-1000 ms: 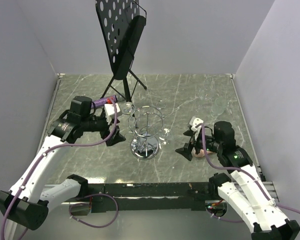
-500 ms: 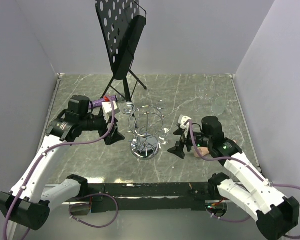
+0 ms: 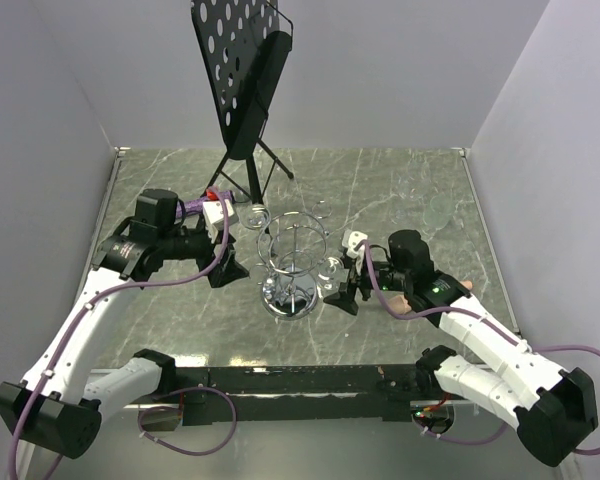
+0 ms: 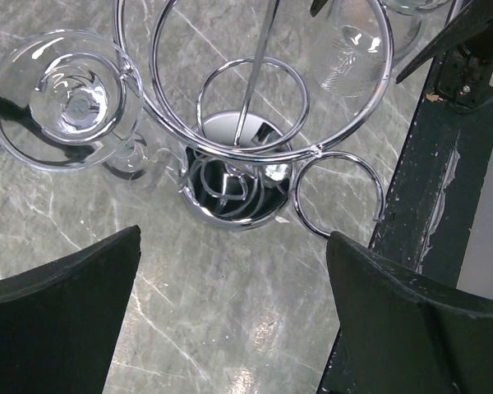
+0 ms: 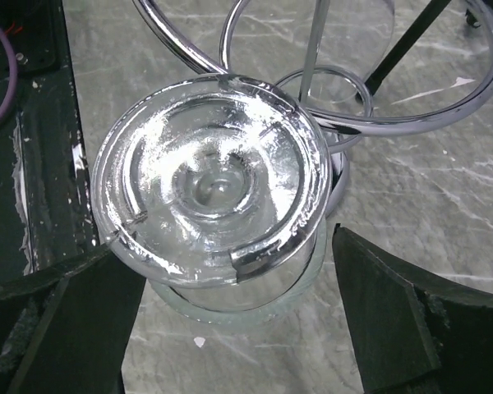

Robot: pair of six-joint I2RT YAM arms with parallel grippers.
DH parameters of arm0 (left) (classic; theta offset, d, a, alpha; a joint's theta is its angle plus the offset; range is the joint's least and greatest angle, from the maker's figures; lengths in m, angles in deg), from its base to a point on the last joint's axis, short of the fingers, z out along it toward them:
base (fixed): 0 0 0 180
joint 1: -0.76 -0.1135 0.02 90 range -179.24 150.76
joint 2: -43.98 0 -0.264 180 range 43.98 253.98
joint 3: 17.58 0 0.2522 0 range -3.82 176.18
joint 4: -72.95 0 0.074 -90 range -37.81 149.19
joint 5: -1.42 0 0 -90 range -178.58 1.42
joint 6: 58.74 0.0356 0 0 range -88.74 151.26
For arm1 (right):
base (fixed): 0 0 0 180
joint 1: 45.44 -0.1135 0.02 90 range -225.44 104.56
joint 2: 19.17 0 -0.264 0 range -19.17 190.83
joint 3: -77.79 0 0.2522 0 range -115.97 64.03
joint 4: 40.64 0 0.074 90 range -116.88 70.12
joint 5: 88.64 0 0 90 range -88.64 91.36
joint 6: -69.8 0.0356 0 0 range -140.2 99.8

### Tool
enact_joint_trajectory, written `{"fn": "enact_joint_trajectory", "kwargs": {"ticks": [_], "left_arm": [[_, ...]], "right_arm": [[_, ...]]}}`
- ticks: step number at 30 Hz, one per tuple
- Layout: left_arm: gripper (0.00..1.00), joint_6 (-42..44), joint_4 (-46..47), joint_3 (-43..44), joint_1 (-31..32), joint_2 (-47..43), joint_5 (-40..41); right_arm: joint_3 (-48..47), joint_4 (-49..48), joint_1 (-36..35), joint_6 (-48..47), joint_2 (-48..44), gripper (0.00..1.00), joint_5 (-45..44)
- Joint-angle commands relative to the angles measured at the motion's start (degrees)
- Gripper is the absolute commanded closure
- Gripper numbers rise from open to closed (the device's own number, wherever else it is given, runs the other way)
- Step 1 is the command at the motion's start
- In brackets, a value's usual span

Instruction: Take the wine glass off the wine glass rack

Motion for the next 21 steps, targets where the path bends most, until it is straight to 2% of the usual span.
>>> {"fn": "enact_joint_trajectory", "kwargs": {"ticks": [1, 8, 14, 21], "left_arm": [[0.01, -0.2, 2.1, 2.2, -0.5, 0.3, -1.2], [0.02, -0.3, 2.4, 2.0, -0.7, 0.5, -1.5], [0.01, -0.6, 2.5, 1.9, -0.6, 0.2, -0.5], [0.01, -0.6, 3.4, 2.0, -0.6, 1.1, -1.2]], "right_arm": [[0.2, -4.5, -0.5, 1.0, 0.3, 0.06, -0.2], [-0.2, -1.6, -0.6, -2.2, -0.4, 0.21, 1.0], [-2.5, 8.7, -0.5, -9.6, -5.4, 0.36, 1.2], [-2.6, 12.1, -0.5, -12.1, -8.5, 0.42, -0.3]]}}
